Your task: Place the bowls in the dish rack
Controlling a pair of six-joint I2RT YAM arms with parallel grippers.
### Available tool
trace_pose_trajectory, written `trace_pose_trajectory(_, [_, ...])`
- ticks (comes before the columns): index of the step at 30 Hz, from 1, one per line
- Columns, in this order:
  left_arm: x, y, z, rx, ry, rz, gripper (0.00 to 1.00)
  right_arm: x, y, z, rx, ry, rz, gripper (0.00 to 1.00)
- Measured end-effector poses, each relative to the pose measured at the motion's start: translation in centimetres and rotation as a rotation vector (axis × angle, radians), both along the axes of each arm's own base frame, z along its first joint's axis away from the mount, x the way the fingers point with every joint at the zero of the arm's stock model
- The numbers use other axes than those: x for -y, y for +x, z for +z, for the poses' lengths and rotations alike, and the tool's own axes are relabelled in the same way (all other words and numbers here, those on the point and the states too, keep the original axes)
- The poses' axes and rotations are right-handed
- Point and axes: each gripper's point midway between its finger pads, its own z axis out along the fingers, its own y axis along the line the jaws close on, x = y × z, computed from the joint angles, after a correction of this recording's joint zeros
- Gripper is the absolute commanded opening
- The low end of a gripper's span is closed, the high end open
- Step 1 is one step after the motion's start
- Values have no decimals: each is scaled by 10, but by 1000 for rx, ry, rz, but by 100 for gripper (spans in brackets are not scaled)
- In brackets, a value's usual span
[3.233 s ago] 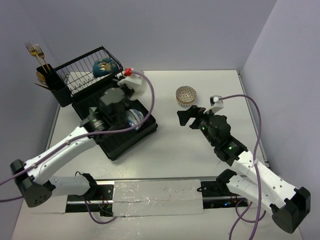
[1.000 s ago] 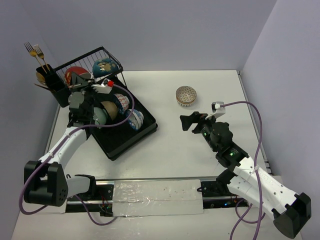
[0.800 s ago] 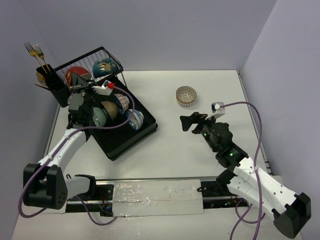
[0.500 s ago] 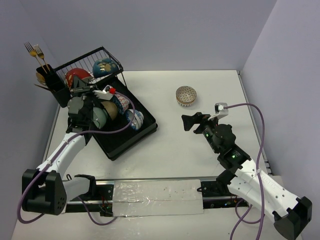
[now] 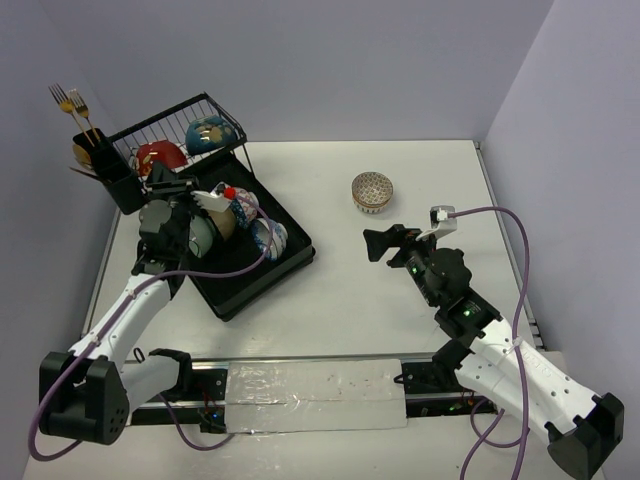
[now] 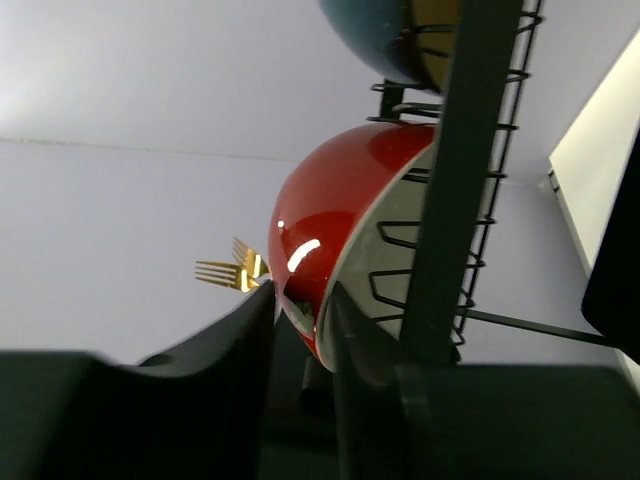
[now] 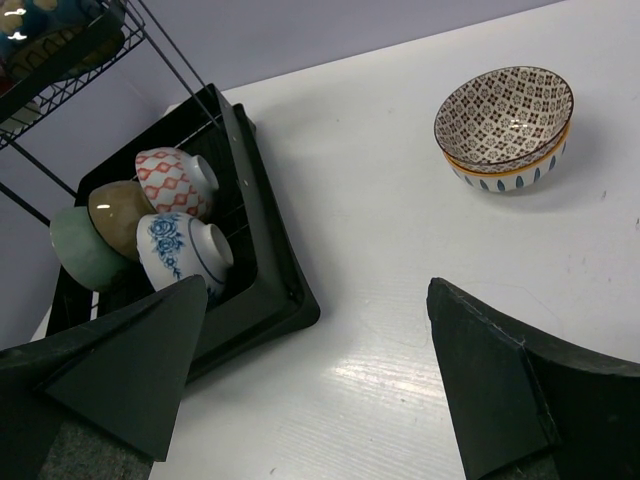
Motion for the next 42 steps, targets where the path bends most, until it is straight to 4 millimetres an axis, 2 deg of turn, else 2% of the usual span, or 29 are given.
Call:
trace_pose_trajectory(3, [4,-1,-5,-20,1,-10,44,0,0,0,-1,2,0,98])
trace_pose_trajectory(17, [11,-10,-11,-54,-26,-36,54,0,0,-1,-3,1,-1,98])
trace_pose_trajectory(25, [32,-14,-24,-107,-69,-94,54,-1,1,-3,-9,-4,-2,98])
trace_pose_trajectory(29, [58,-18,-25,-142,-142,-159,46,0,1,-3,-11,-5,-4,98])
trace_pose_trajectory(32, [84,-21,-10,-158,-255,-237,48,1,2,-4,-12,-7,-14,98])
trace_pose_trajectory(37, [130,-34,31,-159,-561,-397,53,7,5,-6,-19,-8,-51,97])
trace_pose_trajectory(42, [160,-48,64,-219,-923,-523,59,17,13,-22,-106,-49,-131,97])
